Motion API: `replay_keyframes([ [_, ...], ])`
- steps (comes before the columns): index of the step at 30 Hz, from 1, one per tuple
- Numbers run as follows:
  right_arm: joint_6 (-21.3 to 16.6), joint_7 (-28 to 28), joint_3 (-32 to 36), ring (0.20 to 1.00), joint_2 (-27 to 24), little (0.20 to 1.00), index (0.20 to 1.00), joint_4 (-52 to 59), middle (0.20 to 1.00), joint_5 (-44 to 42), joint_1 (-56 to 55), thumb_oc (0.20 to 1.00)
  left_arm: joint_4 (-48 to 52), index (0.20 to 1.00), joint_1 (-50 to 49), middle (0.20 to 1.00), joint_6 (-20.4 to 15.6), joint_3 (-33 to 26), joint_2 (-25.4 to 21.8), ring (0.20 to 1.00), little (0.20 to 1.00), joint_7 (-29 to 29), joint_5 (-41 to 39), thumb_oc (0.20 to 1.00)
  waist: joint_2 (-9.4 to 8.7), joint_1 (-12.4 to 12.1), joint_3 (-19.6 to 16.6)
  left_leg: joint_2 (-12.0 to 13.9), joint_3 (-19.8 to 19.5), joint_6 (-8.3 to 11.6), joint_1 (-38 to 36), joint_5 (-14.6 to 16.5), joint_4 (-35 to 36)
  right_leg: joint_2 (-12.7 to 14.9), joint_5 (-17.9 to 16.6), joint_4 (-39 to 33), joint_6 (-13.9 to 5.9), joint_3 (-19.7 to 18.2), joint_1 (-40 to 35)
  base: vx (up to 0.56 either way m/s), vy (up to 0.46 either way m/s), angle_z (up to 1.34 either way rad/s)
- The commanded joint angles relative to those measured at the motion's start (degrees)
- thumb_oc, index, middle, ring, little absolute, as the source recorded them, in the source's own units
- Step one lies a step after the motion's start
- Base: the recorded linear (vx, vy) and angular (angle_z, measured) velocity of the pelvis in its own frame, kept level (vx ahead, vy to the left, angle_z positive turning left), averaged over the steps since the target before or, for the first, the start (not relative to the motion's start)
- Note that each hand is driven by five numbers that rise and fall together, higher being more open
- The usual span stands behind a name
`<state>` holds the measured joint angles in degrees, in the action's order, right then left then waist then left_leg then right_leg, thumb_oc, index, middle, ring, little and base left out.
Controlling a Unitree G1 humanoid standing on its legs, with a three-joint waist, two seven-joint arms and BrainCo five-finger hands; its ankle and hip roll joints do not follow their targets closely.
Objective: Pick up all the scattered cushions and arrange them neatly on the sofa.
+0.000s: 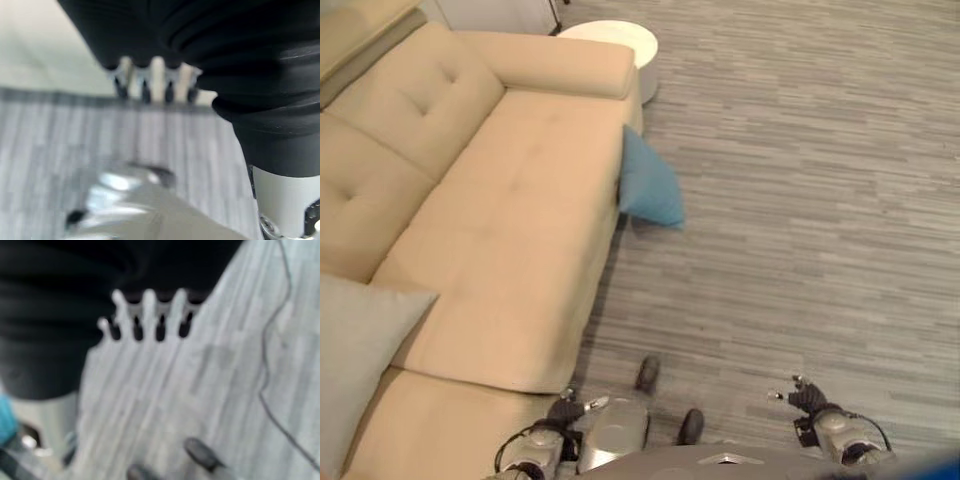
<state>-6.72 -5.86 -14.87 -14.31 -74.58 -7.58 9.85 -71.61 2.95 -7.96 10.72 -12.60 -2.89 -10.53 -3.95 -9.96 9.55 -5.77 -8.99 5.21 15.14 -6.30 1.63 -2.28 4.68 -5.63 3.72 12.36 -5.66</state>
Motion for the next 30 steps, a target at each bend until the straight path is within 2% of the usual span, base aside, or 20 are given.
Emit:
replay_keyframes([
  [1,-1.3,-0.6,0.2,1.000,-1.2,1.000,1.000,1.7,1.000,0.3,-2.4,1.000,-1.9,1.000,0.8,1.000,-0.9,-0.5,-0.1,1.000,1.000,-0.8,0.8,1.000,-1.09,-1.4,-2.7,-1.5,-0.3,-4.47,-4.0,2.4,-4.3,1.3,0.3,3.6,-8.35,-2.5,-1.5,0.23,0.053,-1.11],
  [2,-1.2,-0.6,0.2,1.000,-1.2,1.000,1.000,1.7,1.000,0.3,-2.4,1.000,-1.9,1.000,0.7,1.000,-0.9,-0.5,-0.1,1.000,1.000,-0.8,0.8,1.000,-1.10,-1.4,-2.7,-1.5,-0.3,-4.47,-4.0,2.4,-4.3,1.4,0.4,3.6,-8.35,-2.5,-1.5,0.33,0.100,-1.02],
  [3,-1.1,-0.3,0.4,1.000,-1.1,1.000,1.000,1.7,1.000,0.7,-2.5,1.000,-2.1,1.000,0.5,1.000,-0.7,-0.2,0.0,1.000,1.000,-0.5,1.1,1.000,-1.14,-1.1,-3.4,-1.5,-0.4,-5.25,-5.6,3.2,-4.3,2.3,1.4,7.7,-8.96,-3.0,-1.5,0.32,0.101,-0.42],
  [5,-1.0,-0.2,0.4,1.000,-0.7,1.000,1.000,1.8,1.000,1.1,-2.8,1.000,-2.0,1.000,0.7,1.000,-0.5,0.5,0.0,1.000,1.000,-0.4,1.9,1.000,-1.01,-0.7,-3.9,-1.5,-0.3,-6.35,-8.0,4.2,-3.7,3.1,0.9,14.1,-10.08,-3.1,0.2,0.32,0.109,-0.19],
  [7,-0.9,-0.2,0.3,1.000,-0.6,1.000,1.000,2.1,1.000,1.2,-2.1,1.000,-1.3,1.000,1.6,1.000,-0.5,1.2,-0.3,1.000,1.000,-0.5,1.6,1.000,-0.66,-0.1,-2.9,-1.4,0.2,-7.79,-9.7,5.6,-4.4,4.9,-4.1,24.0,-12.70,-3.2,4.8,0.18,0.061,-0.47],
  [9,-0.9,-0.4,-0.1,1.000,-0.4,1.000,1.000,2.3,1.000,1.8,-1.7,1.000,-1.0,1.000,2.6,1.000,-0.4,2.0,-0.6,1.000,1.000,-0.7,1.6,1.000,0.10,0.4,-2.3,-0.8,-0.3,-8.44,-11.0,6.8,-4.9,5.9,-5.5,28.3,-12.83,-2.1,7.8,0.19,0.005,-0.25],
  [11,-0.8,-0.5,-0.3,1.000,-0.4,1.000,1.000,2.4,1.000,2.1,-1.6,1.000,-0.9,1.000,3.1,1.000,-0.5,2.2,-0.7,1.000,1.000,-0.9,1.3,1.000,0.64,0.4,-2.0,0.1,-0.4,-8.37,-12.9,7.9,-4.4,8.7,-5.2,26.7,-11.95,2.3,9.8,0.23,-0.047,0.05],
  [13,-0.9,-0.5,-0.8,1.000,-0.5,1.000,1.000,2.5,1.000,2.9,-1.3,1.000,-0.9,1.000,3.4,1.000,-0.7,2.0,-0.9,1.000,1.000,-1.0,1.1,1.000,0.81,0.7,-2.2,1.1,-1.1,-7.89,-14.8,8.9,-3.1,9.4,-4.7,21.2,-10.84,4.3,11.6,0.28,-0.130,-0.15],
  [15,-0.8,-0.5,-1.1,1.000,-0.4,1.000,1.000,2.8,1.000,2.8,-1.2,1.000,-1.3,1.000,3.5,1.000,-0.9,1.7,-1.0,1.000,1.000,-1.0,1.2,1.000,0.45,1.8,-2.1,1.5,-2.0,-7.30,-16.8,9.9,-2.1,8.6,-6.3,14.2,-10.87,2.6,13.4,0.32,-0.150,-0.31],
  [17,-0.8,-0.7,-1.0,1.000,-0.1,1.000,1.000,2.9,1.000,2.1,-1.3,1.000,-1.9,1.000,3.6,1.000,-1.0,0.3,-1.3,1.000,1.000,-1.3,-0.6,1.000,-0.09,3.1,-2.1,1.9,-3.0,-6.58,-18.5,11.0,-1.7,7.1,-8.3,8.4,-11.29,-1.2,14.8,0.35,-0.155,-0.04],
  [20,-0.6,-0.3,-0.9,1.000,0.0,1.000,1.000,2.8,1.000,1.6,-1.8,1.000,-2.7,1.000,2.9,1.000,-1.3,-0.3,-1.0,1.000,1.000,-1.3,-1.2,1.000,-0.31,3.7,-2.8,2.8,-3.7,-5.81,-19.7,12.4,-2.2,6.6,-8.1,7.6,-11.26,-3.0,13.7,0.28,-0.175,0.38],
  [21,-0.9,-0.4,-1.6,1.000,0.0,1.000,1.000,2.9,1.000,2.1,-2.3,1.000,-3.2,1.000,2.6,1.000,-1.2,-0.1,-0.2,1.000,1.000,-1.2,-1.3,1.000,-0.79,4.1,-3.8,4.6,-3.6,-4.04,-19.5,11.8,-4.6,5.7,-7.9,6.0,-9.79,-2.6,11.9,0.46,-0.369,1.10],
  [22,-1.1,-0.5,-1.3,1.000,-0.1,1.000,1.000,2.8,1.000,1.7,-2.7,1.000,-3.1,1.000,2.6,1.000,-1.1,-0.5,0.0,1.000,1.000,-0.9,-2.5,1.000,-0.83,4.2,-3.9,5.3,-3.3,-2.95,-18.7,10.9,-7.2,5.5,-7.2,5.7,-9.31,-1.4,10.9,0.46,-0.438,0.95],
  [23,-1.6,-1.4,-0.9,1.000,-0.5,1.000,1.000,3.4,1.000,0.3,-2.7,1.000,-2.7,1.000,3.0,1.000,-1.4,-1.2,0.2,1.000,1.000,-1.0,-5.1,1.000,-1.45,3.7,-2.7,5.0,-2.4,-1.51,-14.9,8.0,-15.5,5.6,-6.6,5.3,-8.21,-0.6,8.8,0.23,-0.268,0.98],
  [25,-2.0,-1.7,-1.2,1.000,-0.7,1.000,1.000,4.0,1.000,-0.7,-2.0,1.000,-2.3,1.000,4.0,1.000,-1.6,-1.4,0.4,1.000,1.000,-1.2,-7.1,1.000,-2.29,2.1,-0.9,3.2,-1.7,-1.91,-9.6,7.2,-21.6,5.7,-5.5,4.2,-7.40,0.4,6.0,0.24,-0.256,0.27],
  [28,-1.9,-1.6,-1.1,1.000,-0.9,1.000,1.000,4.1,1.000,-1.2,-1.7,1.000,-2.2,1.000,3.8,1.000,-1.4,-0.9,0.4,1.000,1.000,-1.0,-6.5,1.000,-2.45,1.7,-1.1,1.0,-0.3,-3.16,-6.9,9.9,-15.6,5.3,-4.3,3.0,-7.85,0.5,4.0,0.28,-0.115,0.06],
  [29,-2.0,-1.7,-1.0,1.000,-0.9,1.000,1.000,4.4,1.000,-1.1,-1.6,1.000,-2.3,1.000,3.4,1.000,-1.2,-0.5,0.5,1.000,1.000,-1.0,-5.4,1.000,-1.76,1.6,-1.8,0.2,1.4,-3.55,-5.3,7.3,-9.9,4.2,-3.2,2.7,-7.90,0.7,2.7,0.36,-0.031,0.12],
  [30,-2.0,-1.8,-1.1,1.000,-0.9,1.000,1.000,4.6,1.000,-1.0,-1.6,1.000,-2.3,1.000,3.2,1.000,-1.2,-0.5,0.5,1.000,1.000,-1.0,-5.1,1.000,-1.43,1.3,-2.0,-0.4,1.7,-3.68,-4.5,5.5,-8.1,3.6,-2.6,2.8,-7.81,0.4,2.1,0.47,0.012,0.22],
])
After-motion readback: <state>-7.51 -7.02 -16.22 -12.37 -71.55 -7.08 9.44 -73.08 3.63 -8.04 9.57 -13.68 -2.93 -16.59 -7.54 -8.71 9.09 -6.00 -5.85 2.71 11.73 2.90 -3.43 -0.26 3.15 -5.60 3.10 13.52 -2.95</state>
